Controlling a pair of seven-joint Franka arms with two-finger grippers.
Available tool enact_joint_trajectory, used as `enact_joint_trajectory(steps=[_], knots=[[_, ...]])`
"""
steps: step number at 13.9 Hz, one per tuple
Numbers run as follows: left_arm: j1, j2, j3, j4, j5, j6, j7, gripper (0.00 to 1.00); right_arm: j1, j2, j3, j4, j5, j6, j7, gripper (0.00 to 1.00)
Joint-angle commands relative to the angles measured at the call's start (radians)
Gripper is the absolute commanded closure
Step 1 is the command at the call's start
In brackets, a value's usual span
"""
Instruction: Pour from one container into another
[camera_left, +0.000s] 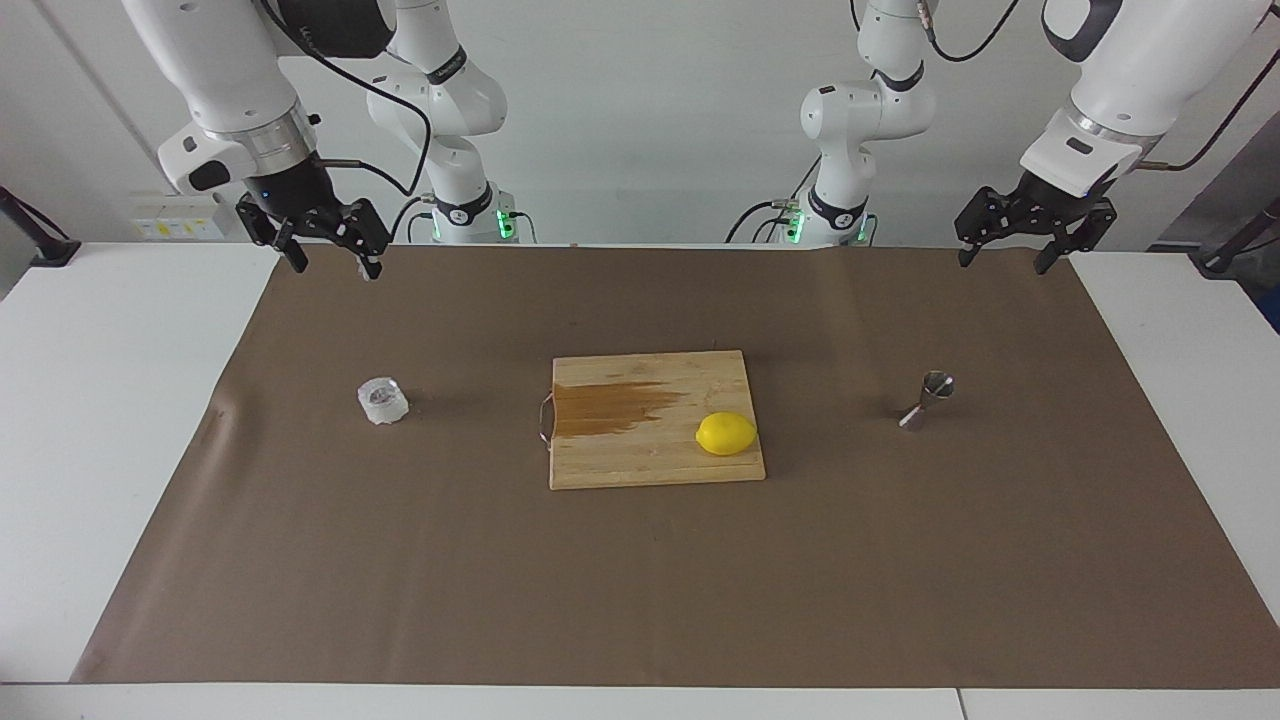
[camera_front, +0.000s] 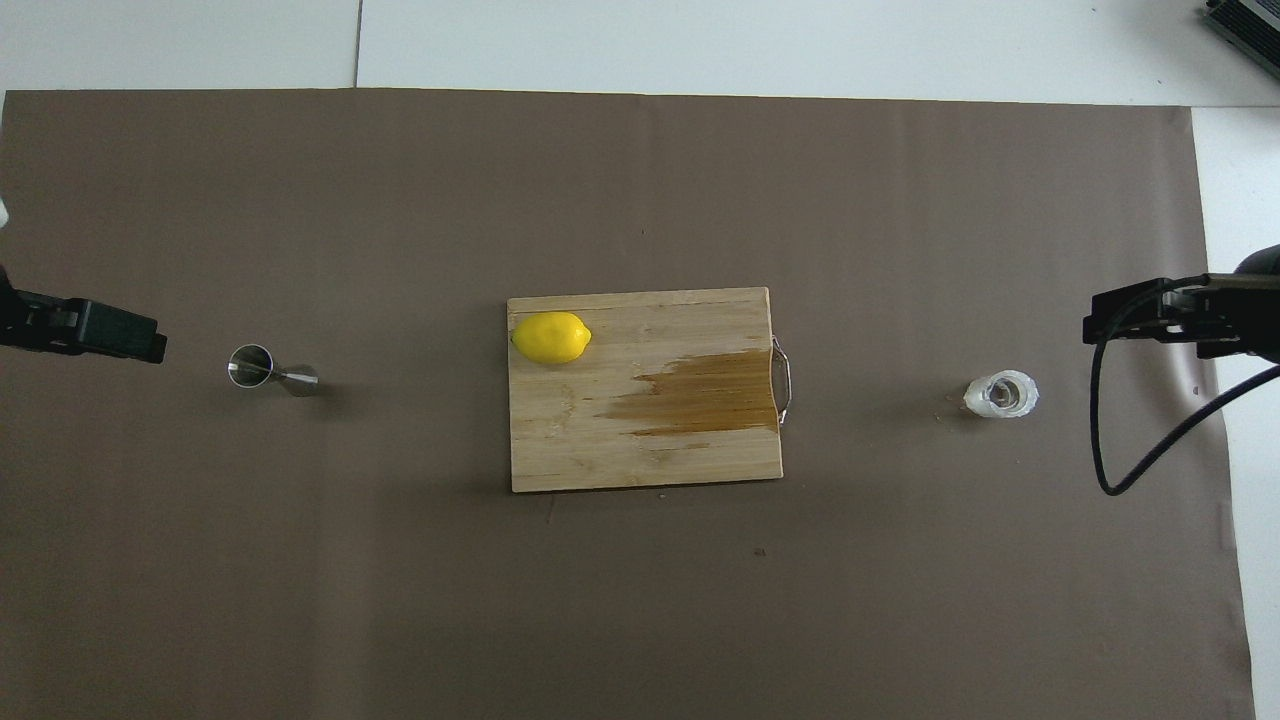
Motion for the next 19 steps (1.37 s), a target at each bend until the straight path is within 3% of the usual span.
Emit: enact_joint_trajectory(steps=[1,11,15,19], knots=[[0.002,-0.012,-0.003,0.001,-0.004,-0.016,-0.004,0.0,-0.017,-0.02,0.008,-0.023,0.022,0.005,-0.025,0.0],[0.0,-0.021,-0.003,-0.025,-0.019,-0.01,0.0,0.0,-0.017,-0.02,0.008,-0.021,0.02,0.005,-0.025,0.0],[0.008,0.034,0.003,0.0,-0.07,-0.008,-0.014,0.0,-0.017,-0.02,0.008,-0.023,0.022,0.005,-0.025,0.0],[0.061,0.048,0.006,-0.044,-0.092,0.039,-0.25,0.0,-0.017,-0.02,0.008,-0.023,0.02,0.005,-0.025,0.0]])
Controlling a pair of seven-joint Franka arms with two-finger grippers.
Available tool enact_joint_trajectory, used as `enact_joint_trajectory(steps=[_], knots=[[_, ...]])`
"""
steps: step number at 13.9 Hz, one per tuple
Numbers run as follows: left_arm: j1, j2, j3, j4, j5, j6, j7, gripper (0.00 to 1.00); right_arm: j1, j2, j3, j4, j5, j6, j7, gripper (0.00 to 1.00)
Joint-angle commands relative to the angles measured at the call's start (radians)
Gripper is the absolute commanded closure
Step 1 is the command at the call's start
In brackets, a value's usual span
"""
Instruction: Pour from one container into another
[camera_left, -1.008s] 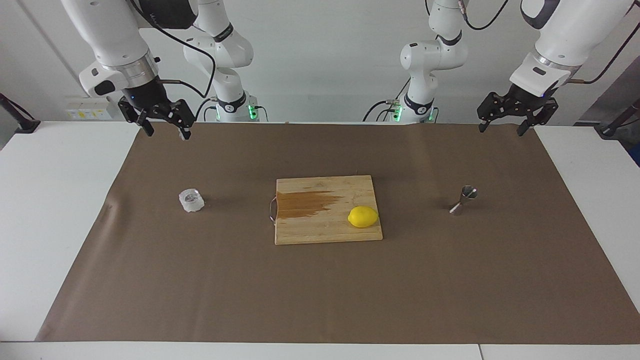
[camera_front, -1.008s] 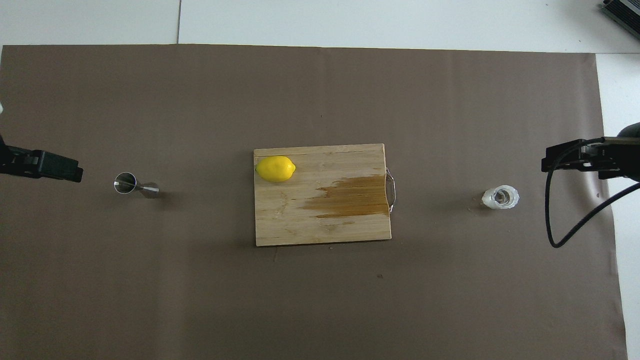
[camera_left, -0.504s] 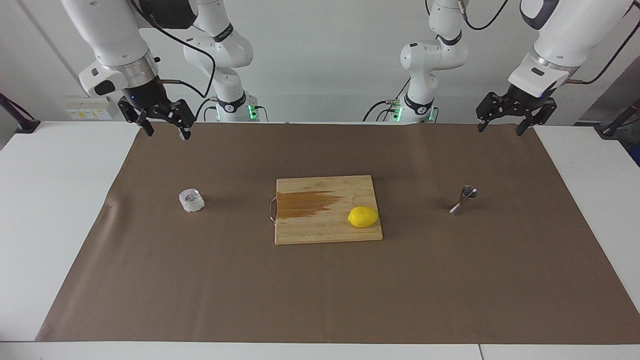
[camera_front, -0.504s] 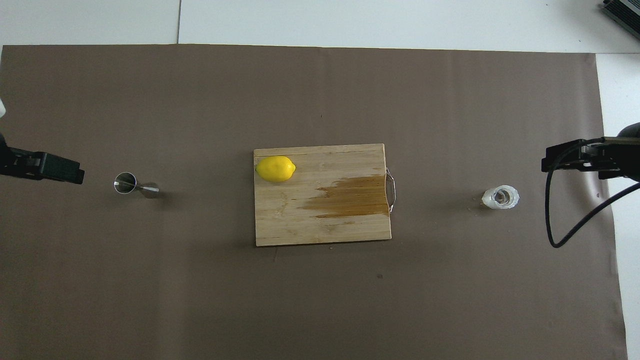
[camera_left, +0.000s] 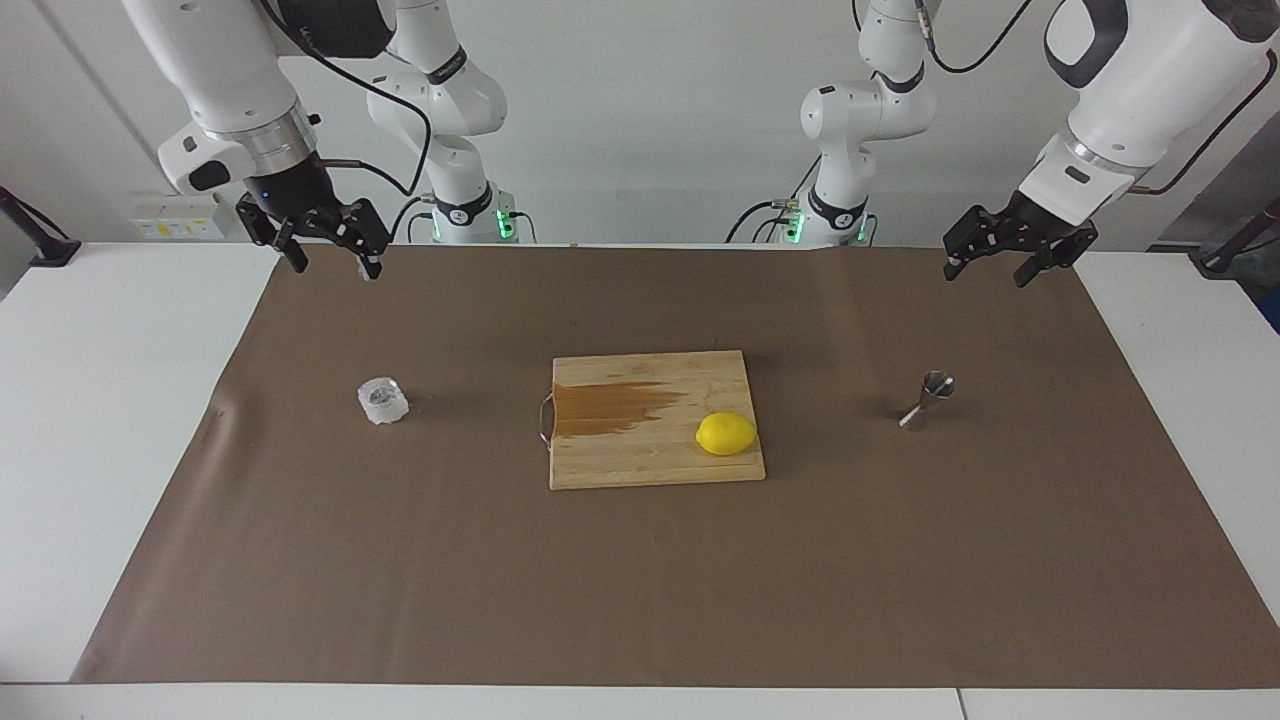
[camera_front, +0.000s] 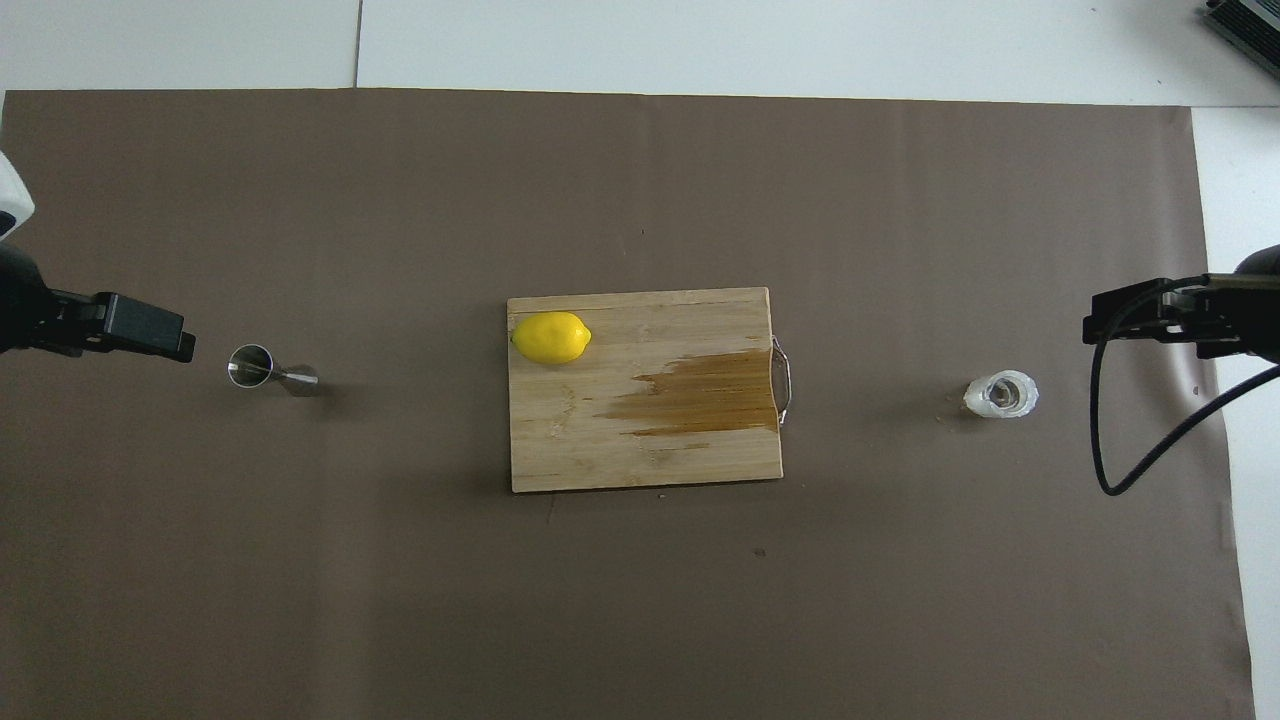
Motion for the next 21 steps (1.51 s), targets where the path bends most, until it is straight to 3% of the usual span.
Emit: enact_joint_trajectory(steps=[1,7,14,21], knots=[[0.06,-0.017,-0.001,-0.066,-0.022,0.037,-0.149,0.0,-0.017,-0.02,0.008,-0.023,0.02,0.005,-0.025,0.0],[0.139,-0.089,0.0,-0.218,-0.088,0.09,-0.253,0.0,-0.017,-0.02,0.008,-0.023,0.02,0.005,-0.025,0.0],[0.277,-0.094,0.002,-0.368,-0.384,0.121,-0.774,0.0,-0.017,-0.02,0.008,-0.021,0.022,0.005,-0.025,0.0],[0.352,-0.109,0.005,-0.592,-0.644,0.36,-1.109,0.0,-0.017,-0.02,0.008,-0.023,0.02,0.005,-0.025,0.0]])
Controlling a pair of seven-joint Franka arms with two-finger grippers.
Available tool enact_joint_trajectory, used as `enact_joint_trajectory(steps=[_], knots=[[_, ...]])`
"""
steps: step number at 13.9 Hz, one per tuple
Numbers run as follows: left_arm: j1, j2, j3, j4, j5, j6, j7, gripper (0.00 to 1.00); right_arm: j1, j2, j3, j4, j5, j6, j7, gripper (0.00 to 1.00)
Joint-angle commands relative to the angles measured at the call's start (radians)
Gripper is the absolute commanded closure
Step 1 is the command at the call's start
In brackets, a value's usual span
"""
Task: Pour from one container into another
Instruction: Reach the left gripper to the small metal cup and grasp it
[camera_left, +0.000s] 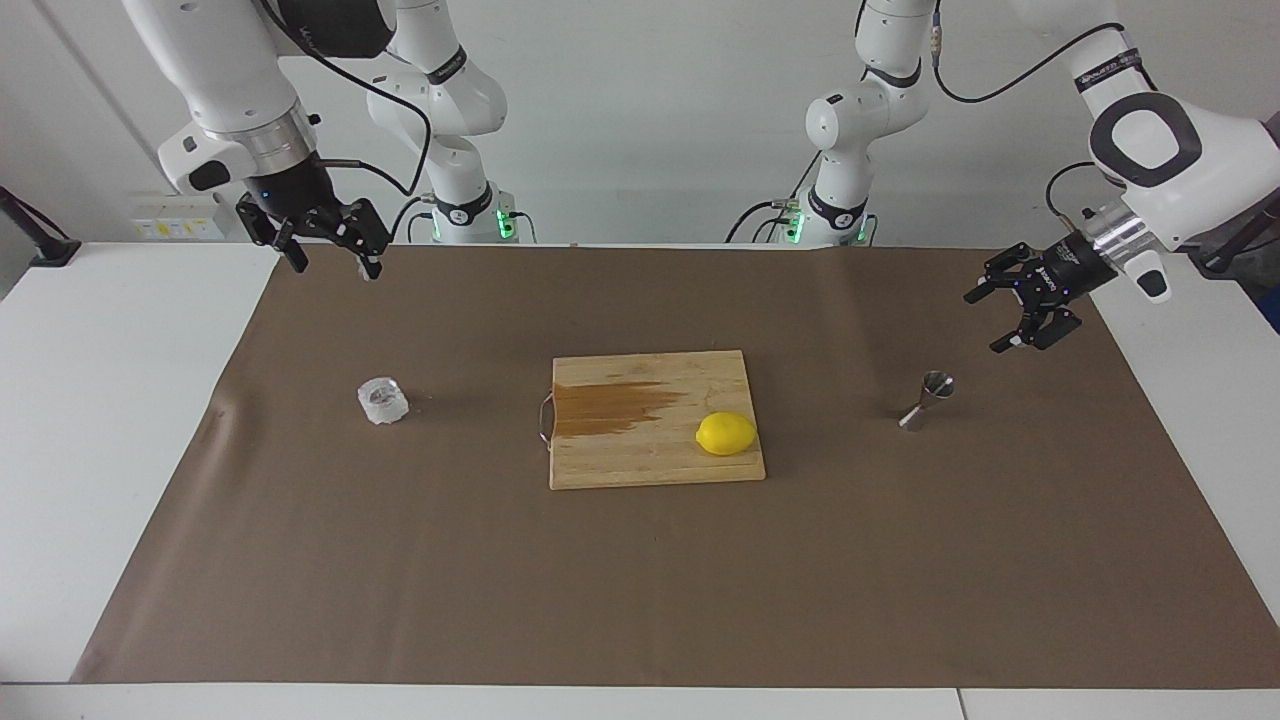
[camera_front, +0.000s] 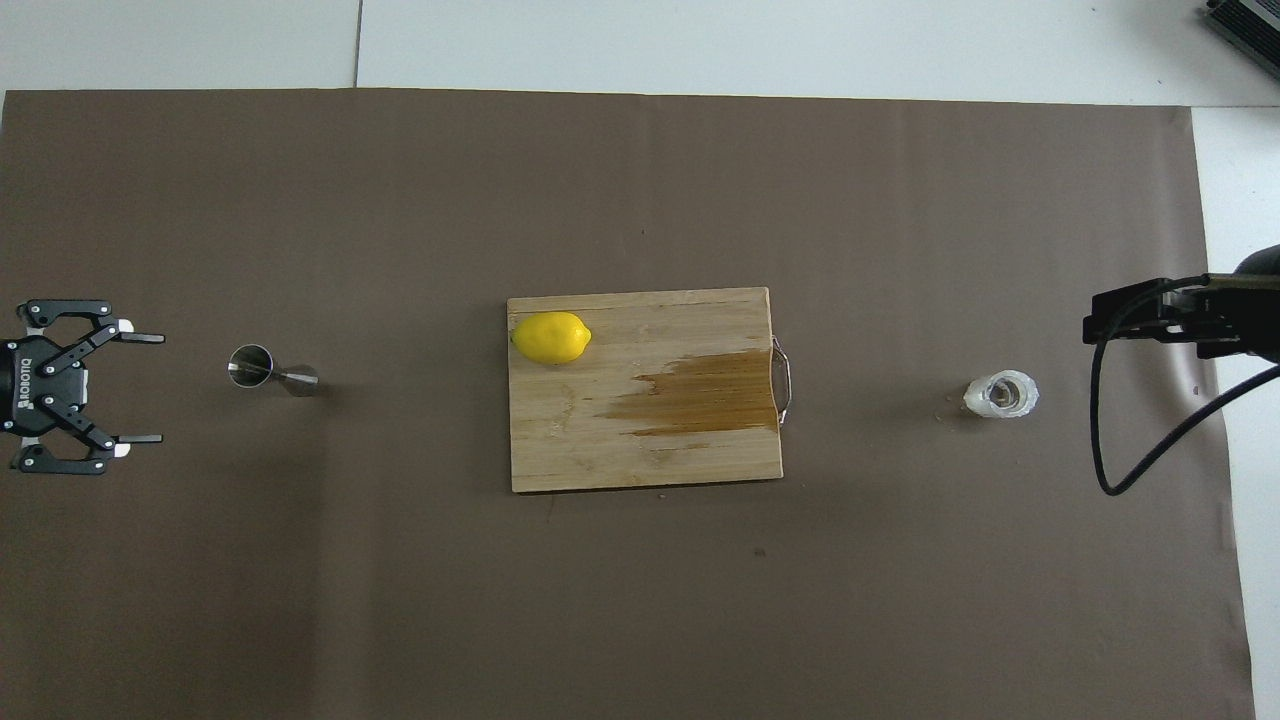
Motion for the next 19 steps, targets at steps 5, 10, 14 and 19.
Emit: enact_joint_trajectory(steps=[5,10,14,19], knots=[[0.028,-0.085,-0.008,-0.268,-0.276,0.265,-0.144,0.0,-0.017,-0.02,0.008,-0.023,0.02,0.005,-0.025,0.0],[-0.055,-0.105,-0.013,-0.364,-0.385,0.418,-0.147,0.0,-0.017,-0.02,0.008,-0.021,0.022,0.005,-0.025,0.0],[-0.084,-0.079,-0.013,-0.369,-0.445,0.495,-0.146,0.0,-0.017,-0.02,0.008,-0.023,0.02,0.005,-0.025,0.0],[-0.135,-0.027,-0.013,-0.348,-0.497,0.58,-0.143,0.0,-0.017,-0.02,0.008,-0.023,0.02,0.005,-0.025,0.0]])
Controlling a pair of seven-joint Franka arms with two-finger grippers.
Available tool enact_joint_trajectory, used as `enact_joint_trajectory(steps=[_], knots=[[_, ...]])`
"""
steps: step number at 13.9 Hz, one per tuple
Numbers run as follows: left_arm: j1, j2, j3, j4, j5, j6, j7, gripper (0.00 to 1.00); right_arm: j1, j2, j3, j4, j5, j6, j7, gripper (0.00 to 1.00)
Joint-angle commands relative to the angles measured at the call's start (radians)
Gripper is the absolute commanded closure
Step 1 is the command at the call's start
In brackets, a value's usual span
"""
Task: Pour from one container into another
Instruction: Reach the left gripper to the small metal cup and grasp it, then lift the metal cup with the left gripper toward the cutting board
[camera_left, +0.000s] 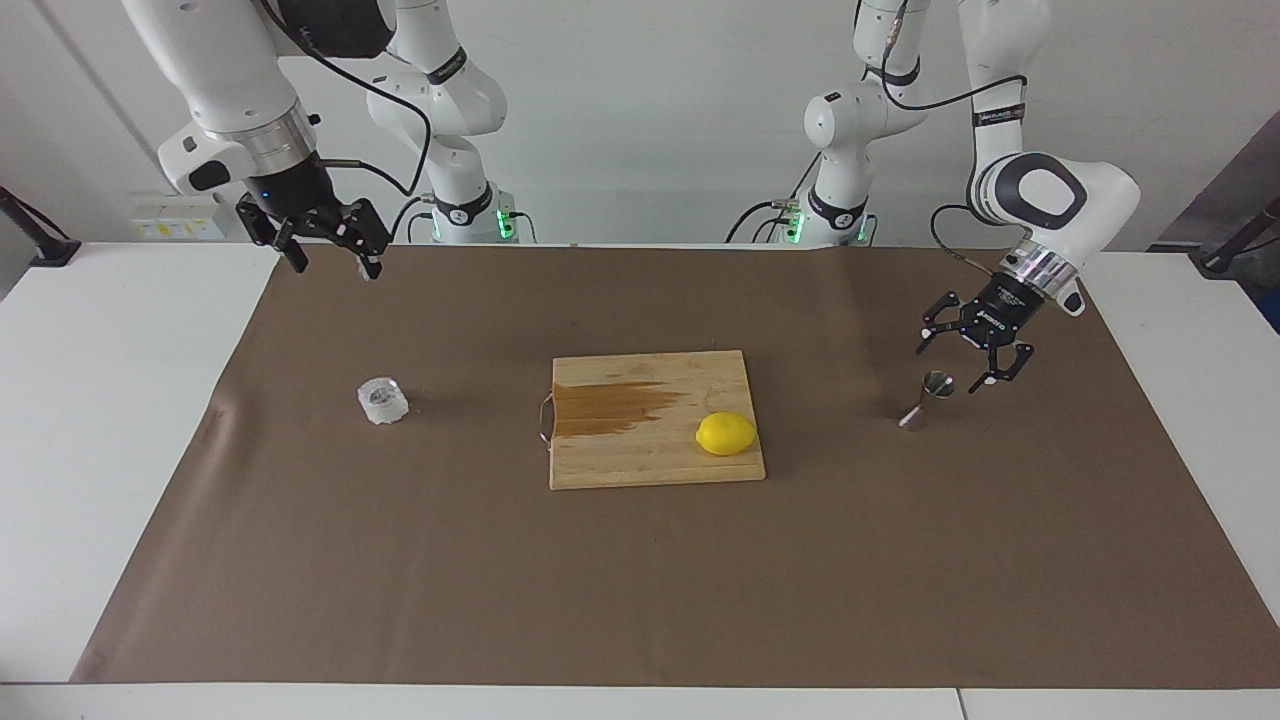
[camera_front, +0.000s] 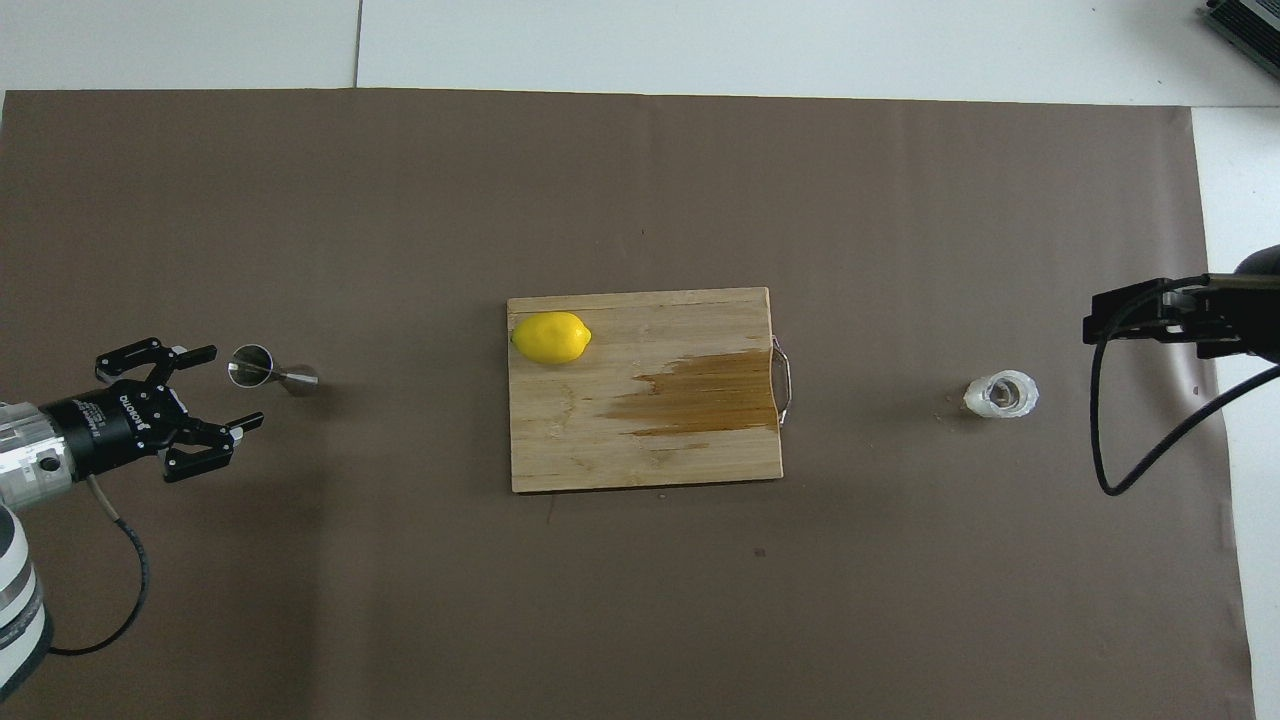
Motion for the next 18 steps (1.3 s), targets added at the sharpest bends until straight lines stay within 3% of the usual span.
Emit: enact_joint_trajectory(steps=[1,14,18], knots=[[-0.036,0.022,0.008,0.007,-0.031,0.051,-0.008,0.0,-0.017,-0.02,0.008,-0.021,0.02,0.005,-0.025,0.0],[-0.068,0.065,0.011,0.041,-0.063,0.096,-0.008,0.0,-0.017,-0.02,0.008,-0.023,0.02,0.005,-0.025,0.0],[-0.07,0.065,0.009,0.041,-0.063,0.102,-0.008,0.06,-0.017,-0.02,0.008,-0.023,0.022,0.005,-0.025,0.0]])
